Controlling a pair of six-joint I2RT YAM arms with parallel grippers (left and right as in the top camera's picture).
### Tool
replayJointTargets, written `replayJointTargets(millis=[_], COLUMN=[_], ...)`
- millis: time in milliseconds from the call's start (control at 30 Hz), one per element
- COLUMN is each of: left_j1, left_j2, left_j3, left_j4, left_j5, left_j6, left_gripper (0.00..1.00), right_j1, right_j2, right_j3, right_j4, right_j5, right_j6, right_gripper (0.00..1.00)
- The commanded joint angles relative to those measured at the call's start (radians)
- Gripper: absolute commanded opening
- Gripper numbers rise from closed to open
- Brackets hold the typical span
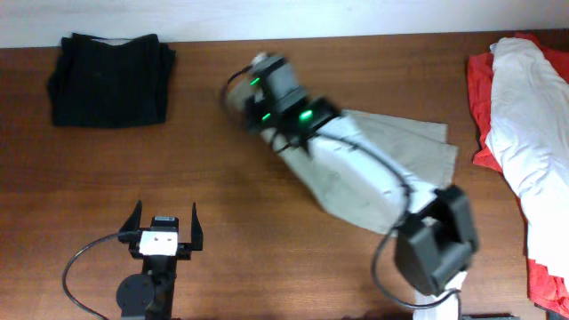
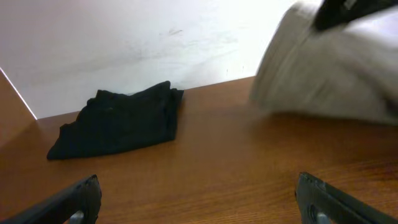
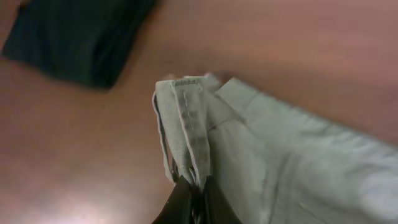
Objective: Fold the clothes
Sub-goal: 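Drag the khaki trousers with the right gripper to the table center, then release the trousers and move the right gripper to the top-right corner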
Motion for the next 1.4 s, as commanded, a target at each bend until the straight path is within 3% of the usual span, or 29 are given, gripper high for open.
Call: replayJointTargets(millis=[0,100,167,300,367,400,567,667,933,1167,1300,1367], left_j1=[0.005,0.005,0.005,0.005,0.005,0.005,0.005,0.005,0.005,0.005,0.005,0.005], left_j2=[-0.005,-0.005,-0.005,-0.005,-0.005,-0.005,-0.005,-0.005,-0.005,-0.005,-0.005,-0.005], left_j3=[-0.006,-0.006,-0.006,-0.006,-0.006,-0.006,-0.006,-0.006,-0.006,-0.006,-0.006,-0.006], left_j4=[-0.001,-0.001,-0.001,-0.001,-0.001,-0.001,-0.001,-0.001,-0.001,-0.001,-0.001,-0.001], left_j5=[-0.006,-0.006,-0.006,-0.006,-0.006,-0.006,-0.006,-0.006,-0.006,-0.006,-0.006,-0.006], left_j6=[0.012,0.012,0.012,0.012,0.012,0.012,0.012,0.012,0.012,0.012,0.012,0.012], left_gripper=[0.99,0.99,0.99,0.99,0.99,0.99,0.99,0.99,0.99,0.99,0.99,0.99], right_j1=[0.107,0.191,0.22,0.24,0.229,0.213,0.076,-0.078,-0.452,-0.615,-0.639,-0.646], right_j2=[0.029,0.039,0.039,0.037,0.03,0.023,-0.076,-0.177,-0.249,-0.18,-0.114,-0.078], right_j3=[0.024,0.024,0.024,0.028,0.029,0.029,0.03,0.03,0.03,0.016,0.014,0.014], right_j4=[0.032,0.079,0.107,0.133,0.12,0.104,-0.029,-0.202,-0.528,-0.661,-0.706,-0.702], right_j5=[-0.037,-0.039,-0.04,-0.039,-0.026,-0.003,0.068,0.07,0.061,0.065,0.069,0.075], right_j6=[0.097,0.097,0.097,0.089,0.063,0.061,0.059,0.058,0.059,0.029,-0.019,-0.055], right_gripper=[0.04,0.05,0.2,0.25,0.54,0.74,0.78,1.0,0.99,0.98,0.77,0.73])
